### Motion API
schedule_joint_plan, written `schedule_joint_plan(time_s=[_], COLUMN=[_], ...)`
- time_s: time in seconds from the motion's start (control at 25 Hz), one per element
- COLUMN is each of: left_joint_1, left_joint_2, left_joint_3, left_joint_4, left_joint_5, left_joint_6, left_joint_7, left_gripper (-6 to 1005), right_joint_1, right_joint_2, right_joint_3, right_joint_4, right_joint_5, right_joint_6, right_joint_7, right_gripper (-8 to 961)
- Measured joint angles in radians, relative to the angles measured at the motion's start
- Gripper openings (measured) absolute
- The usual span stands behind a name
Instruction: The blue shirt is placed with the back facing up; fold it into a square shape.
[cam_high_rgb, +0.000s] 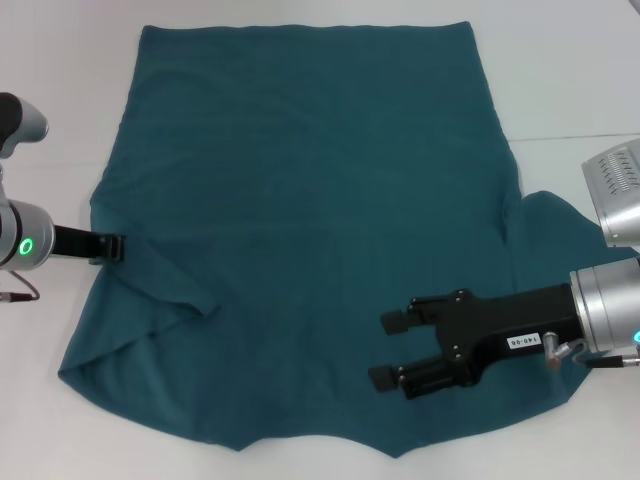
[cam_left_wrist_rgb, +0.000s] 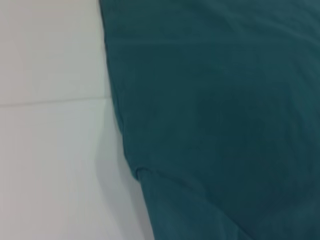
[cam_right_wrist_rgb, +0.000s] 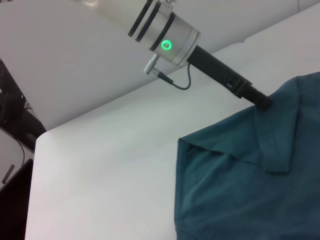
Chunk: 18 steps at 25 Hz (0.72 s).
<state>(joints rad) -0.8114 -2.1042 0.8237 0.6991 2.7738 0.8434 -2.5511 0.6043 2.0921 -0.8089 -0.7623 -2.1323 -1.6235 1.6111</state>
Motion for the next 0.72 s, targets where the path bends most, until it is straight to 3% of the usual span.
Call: schedule_joint_plan(time_s=[0.4,0.72], left_joint_1=[0.017,0.034], left_joint_2=[0.004,-0.003], left_joint_3=[-0.017,-0.034], left_joint_4=[0.016,0.09], left_joint_5=[-0.008,-0.008], left_joint_6=[0.003,-0.007], left_joint_7=[-0.008,-0.011], left_gripper=[168,353], right_joint_1=[0.002,0.002], right_joint_2=[0.002,0.002], right_joint_3=[-0.006,-0.004], right_joint_4=[0.0,0.0], right_joint_5=[0.001,0.005], right_joint_6=[0.009,0.011], right_joint_7=[-0.001,-0.001], right_gripper=[915,914])
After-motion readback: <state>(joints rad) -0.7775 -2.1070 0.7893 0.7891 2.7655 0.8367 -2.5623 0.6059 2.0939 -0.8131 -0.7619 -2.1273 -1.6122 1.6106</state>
